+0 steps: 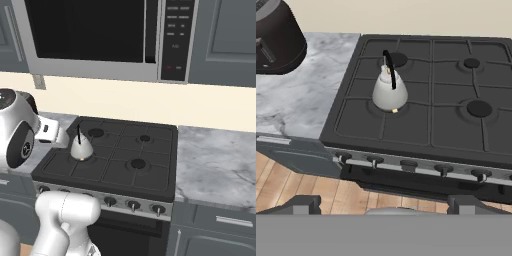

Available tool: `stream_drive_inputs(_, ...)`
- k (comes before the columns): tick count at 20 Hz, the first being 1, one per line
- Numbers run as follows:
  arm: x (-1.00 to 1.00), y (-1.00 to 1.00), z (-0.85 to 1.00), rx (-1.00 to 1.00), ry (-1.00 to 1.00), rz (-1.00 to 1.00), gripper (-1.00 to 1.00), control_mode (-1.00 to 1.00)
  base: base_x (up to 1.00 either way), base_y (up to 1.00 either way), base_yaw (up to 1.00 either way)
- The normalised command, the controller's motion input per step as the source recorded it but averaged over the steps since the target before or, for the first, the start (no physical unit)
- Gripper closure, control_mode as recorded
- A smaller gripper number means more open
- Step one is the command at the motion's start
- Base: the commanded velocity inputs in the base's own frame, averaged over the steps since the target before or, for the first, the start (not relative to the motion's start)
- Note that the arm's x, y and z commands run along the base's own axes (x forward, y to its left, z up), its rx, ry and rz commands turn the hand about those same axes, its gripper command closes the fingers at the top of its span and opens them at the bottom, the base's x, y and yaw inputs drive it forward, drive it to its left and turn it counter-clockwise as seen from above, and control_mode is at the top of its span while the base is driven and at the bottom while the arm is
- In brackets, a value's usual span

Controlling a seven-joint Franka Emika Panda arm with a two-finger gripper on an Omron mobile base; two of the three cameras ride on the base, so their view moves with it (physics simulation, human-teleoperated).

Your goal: The kettle is done boiling. Turn off the stove, then wait for 300 timesteps before moving the kettle to the dining table.

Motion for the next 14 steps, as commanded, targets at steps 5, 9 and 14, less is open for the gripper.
stream_drive_inputs(5, 0.2, 0.0, 0.0, 0.0, 0.01, 0.0, -1.0, -1.0, 0.0, 0.0, 0.0)
stream_drive_inputs(9, 0.18, 0.0, -0.01, 0.0, 0.0, 0.0, -1.0, -1.0, 0.0, 0.0, 0.0)
stream_drive_inputs(14, 0.14, 0.0, 0.0, 0.0, 0.0, 0.0, -1.0, -1.0, 0.0, 0.0, 0.0)
